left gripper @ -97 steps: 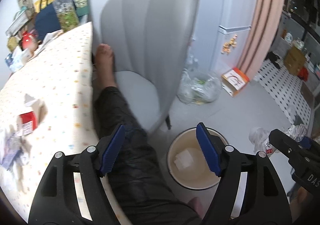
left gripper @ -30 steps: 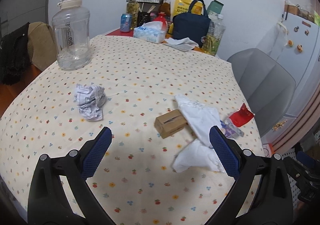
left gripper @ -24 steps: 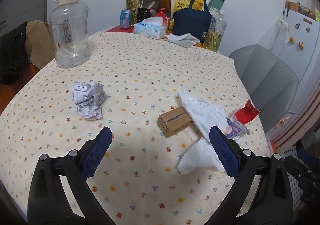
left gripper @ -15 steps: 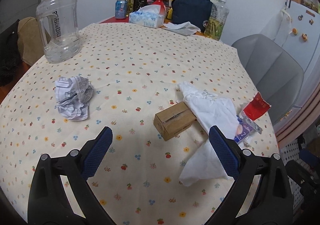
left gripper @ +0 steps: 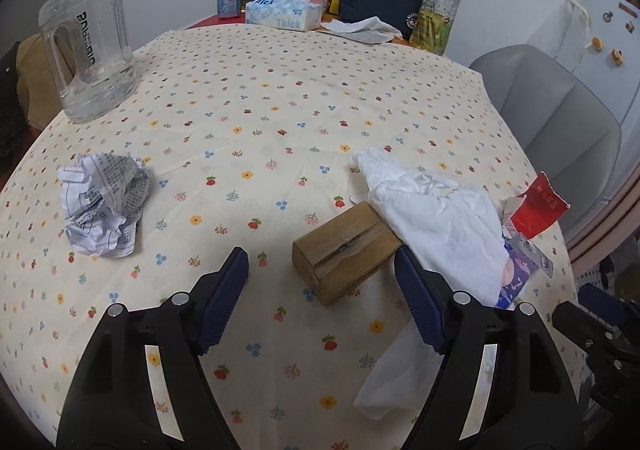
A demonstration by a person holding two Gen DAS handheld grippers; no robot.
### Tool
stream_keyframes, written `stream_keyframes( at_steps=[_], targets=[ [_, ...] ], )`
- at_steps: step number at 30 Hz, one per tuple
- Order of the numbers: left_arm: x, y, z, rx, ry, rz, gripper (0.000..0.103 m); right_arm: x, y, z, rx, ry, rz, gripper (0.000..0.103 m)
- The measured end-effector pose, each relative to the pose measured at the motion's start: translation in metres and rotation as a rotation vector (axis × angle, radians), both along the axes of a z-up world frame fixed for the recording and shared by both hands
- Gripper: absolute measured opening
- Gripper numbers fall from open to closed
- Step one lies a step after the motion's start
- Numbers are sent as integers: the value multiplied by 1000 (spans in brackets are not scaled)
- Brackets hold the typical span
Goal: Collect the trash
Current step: 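Grasp the small cardboard box with the left tool, then grasp the white paper packet with the right tool while the left tool holds the box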
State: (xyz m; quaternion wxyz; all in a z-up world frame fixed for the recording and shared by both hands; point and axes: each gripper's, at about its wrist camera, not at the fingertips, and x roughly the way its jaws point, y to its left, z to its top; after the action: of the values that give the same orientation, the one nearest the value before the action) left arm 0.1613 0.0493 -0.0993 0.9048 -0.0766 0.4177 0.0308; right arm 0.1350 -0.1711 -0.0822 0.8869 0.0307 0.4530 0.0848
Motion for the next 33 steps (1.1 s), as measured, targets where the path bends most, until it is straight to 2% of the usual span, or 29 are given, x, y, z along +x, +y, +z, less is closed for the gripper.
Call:
stream_keyframes(
  at_steps=[4, 5, 7, 8, 12, 17, 20, 21, 23, 24, 33],
  targets=[
    [7, 0, 0, 0, 6, 0, 75, 10, 4, -4, -7, 13, 16, 57],
    [8, 0, 0, -3, 5, -1, 72, 12, 5, -5, -10, 15, 20, 56],
    [9, 1, -1, -5, 10, 2, 50, 17, 7, -8, -24, 24, 33, 52],
    [9, 2, -1, 0, 9, 12, 45, 21, 8, -10, -28, 32, 42, 51],
    [8, 10, 0, -26, 4, 26, 37, 32, 14, -15, -47, 45, 68, 48],
    [5, 21, 1, -45, -2, 68, 37, 43, 19, -17, -64, 46, 91, 41],
    [3, 22, 4, -48, -13, 79, 37, 45, 22, -17, -59, 49, 113, 24],
    [2, 22, 4, -49, -16, 80, 37, 44, 23, -16, -58, 49, 121, 14],
    [0, 21, 7, -50, -25, 84, 37, 41, 25, -13, -66, 35, 136, 10],
    [0, 21, 8, -51, -28, 88, 37, 39, 25, -12, -66, 31, 142, 3],
    [-15, 14, 25, -66, -73, 94, 37, 13, 18, 8, -84, 3, 155, 3]
  ],
)
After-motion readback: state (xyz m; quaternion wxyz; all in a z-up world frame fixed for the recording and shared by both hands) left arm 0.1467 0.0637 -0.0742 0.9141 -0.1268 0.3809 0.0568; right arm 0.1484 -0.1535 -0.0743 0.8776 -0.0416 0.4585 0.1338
